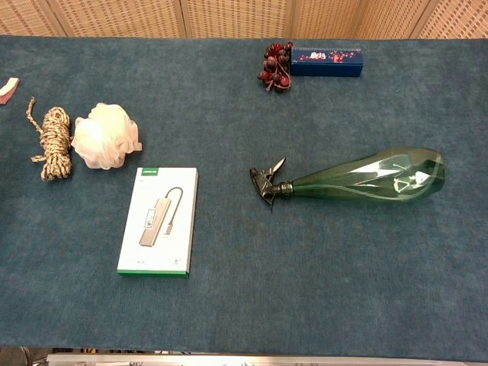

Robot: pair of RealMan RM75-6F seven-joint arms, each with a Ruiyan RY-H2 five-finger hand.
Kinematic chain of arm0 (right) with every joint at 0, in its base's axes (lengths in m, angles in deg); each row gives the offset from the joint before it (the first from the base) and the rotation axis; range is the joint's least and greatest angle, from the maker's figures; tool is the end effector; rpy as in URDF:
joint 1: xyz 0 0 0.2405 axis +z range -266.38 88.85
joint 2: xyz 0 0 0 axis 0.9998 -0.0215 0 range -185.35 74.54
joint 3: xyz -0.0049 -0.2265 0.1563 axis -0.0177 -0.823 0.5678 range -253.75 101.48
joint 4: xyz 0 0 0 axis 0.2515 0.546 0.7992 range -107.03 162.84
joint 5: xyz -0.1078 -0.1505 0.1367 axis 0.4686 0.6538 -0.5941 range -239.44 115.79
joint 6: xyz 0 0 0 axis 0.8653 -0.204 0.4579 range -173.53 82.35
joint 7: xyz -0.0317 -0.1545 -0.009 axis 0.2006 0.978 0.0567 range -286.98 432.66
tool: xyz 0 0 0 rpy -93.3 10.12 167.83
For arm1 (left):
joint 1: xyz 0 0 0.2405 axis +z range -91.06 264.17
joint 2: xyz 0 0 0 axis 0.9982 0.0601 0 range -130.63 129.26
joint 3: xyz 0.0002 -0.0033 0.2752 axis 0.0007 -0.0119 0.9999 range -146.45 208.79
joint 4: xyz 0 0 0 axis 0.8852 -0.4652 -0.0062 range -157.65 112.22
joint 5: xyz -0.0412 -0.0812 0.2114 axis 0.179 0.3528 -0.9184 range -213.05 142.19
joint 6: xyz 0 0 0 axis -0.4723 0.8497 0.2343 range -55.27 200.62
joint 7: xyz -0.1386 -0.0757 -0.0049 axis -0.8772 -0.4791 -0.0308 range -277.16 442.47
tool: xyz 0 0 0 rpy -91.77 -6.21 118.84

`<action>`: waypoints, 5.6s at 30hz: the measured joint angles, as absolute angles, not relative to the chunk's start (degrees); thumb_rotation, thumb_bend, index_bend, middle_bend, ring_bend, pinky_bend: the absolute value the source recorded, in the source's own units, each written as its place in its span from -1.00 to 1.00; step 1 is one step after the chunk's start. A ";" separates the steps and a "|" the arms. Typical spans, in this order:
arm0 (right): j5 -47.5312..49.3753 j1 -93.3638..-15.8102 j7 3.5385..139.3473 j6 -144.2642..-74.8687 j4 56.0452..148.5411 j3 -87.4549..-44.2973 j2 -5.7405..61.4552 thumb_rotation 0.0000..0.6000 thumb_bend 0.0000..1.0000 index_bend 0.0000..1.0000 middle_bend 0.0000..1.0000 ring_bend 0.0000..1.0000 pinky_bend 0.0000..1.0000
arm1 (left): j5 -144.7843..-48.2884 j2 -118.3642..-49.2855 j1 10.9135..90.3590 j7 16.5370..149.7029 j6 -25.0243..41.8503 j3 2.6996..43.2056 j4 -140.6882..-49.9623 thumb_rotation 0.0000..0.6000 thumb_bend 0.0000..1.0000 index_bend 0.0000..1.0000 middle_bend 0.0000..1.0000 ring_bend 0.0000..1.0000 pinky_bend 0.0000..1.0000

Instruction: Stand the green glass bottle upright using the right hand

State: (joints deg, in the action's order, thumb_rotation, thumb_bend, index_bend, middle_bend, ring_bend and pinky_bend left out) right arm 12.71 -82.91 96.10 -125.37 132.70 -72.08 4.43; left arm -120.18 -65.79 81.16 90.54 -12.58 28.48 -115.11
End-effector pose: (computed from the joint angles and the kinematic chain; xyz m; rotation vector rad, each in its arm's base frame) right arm -0.3218 -0.2017 0.1506 1.4070 -0.8528 0.5809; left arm -0.3354 0.2005 0.1441 -1.4108 -0.8160 -0.8132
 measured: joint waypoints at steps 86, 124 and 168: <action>-23.57 -50.16 131.88 -112.72 138.82 -74.95 27.95 1.00 -1.00 -0.62 -0.70 -0.89 -0.73 | -118.99 -66.06 81.28 92.17 -12.75 27.94 -115.55 1.00 -1.00 -1.00 -1.00 -1.00 -1.00; -12.67 -50.49 119.95 -114.94 134.35 -78.25 28.62 1.00 -0.97 -0.22 -0.19 -0.44 -0.08 | -118.94 -66.01 81.24 92.24 -12.71 27.91 -115.64 1.00 -1.00 -1.00 -1.00 -1.00 -1.00; 30.47 -66.58 36.04 -139.04 83.68 -73.11 50.81 1.00 -0.97 -0.18 -0.16 -0.43 -0.08 | -118.87 -65.96 81.20 92.30 -12.67 27.88 -115.74 1.00 -1.00 -1.00 -1.00 -1.00 -1.00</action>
State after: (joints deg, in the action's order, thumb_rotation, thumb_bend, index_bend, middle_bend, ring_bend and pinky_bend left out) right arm 30.47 -66.58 36.04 -139.04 83.68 -73.11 50.81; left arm -118.87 -65.96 81.20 92.30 -12.67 27.88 -115.74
